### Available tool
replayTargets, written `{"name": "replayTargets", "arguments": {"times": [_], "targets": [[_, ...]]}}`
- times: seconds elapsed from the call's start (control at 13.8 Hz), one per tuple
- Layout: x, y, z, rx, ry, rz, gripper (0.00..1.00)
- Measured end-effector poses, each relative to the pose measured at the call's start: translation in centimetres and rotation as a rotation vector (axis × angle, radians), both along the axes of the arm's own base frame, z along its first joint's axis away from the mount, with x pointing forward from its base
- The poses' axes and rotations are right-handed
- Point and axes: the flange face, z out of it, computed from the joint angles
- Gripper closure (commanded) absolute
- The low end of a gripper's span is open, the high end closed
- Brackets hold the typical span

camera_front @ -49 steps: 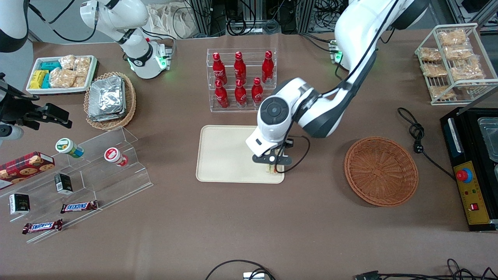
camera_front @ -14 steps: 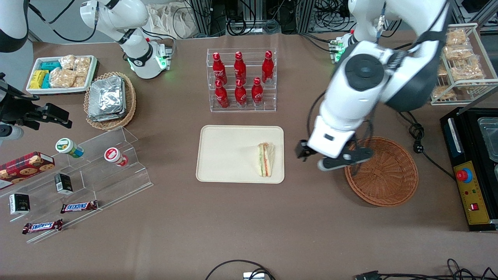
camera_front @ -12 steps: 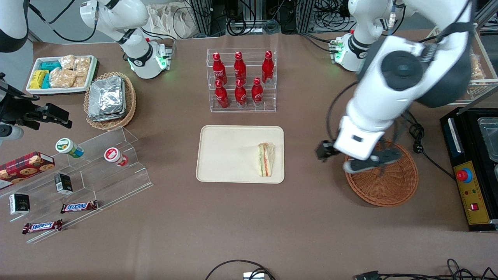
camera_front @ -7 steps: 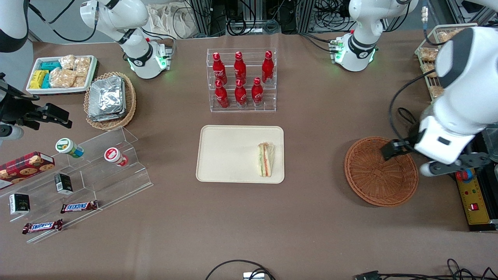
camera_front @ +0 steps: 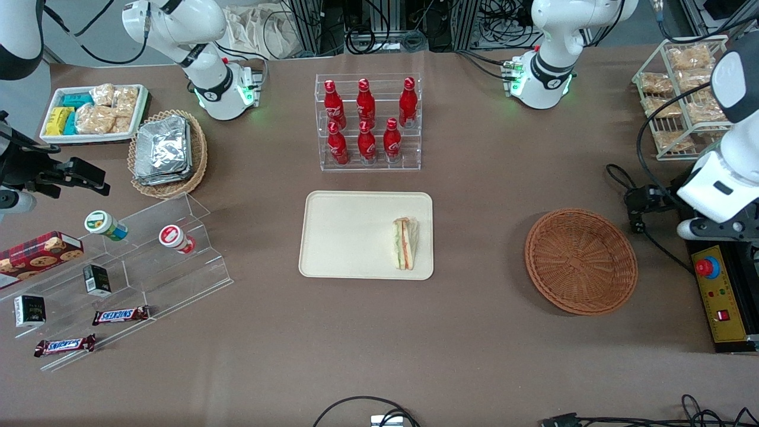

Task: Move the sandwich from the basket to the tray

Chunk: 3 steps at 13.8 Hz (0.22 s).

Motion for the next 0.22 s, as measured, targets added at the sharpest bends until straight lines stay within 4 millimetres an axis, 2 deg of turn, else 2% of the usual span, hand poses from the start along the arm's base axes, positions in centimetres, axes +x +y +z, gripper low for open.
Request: {"name": "replayTargets", "arguments": {"times": [0.22], "targets": [[-0.56,0.22,-0.35,0.0,-0.016,-0.004,0.0]]}}
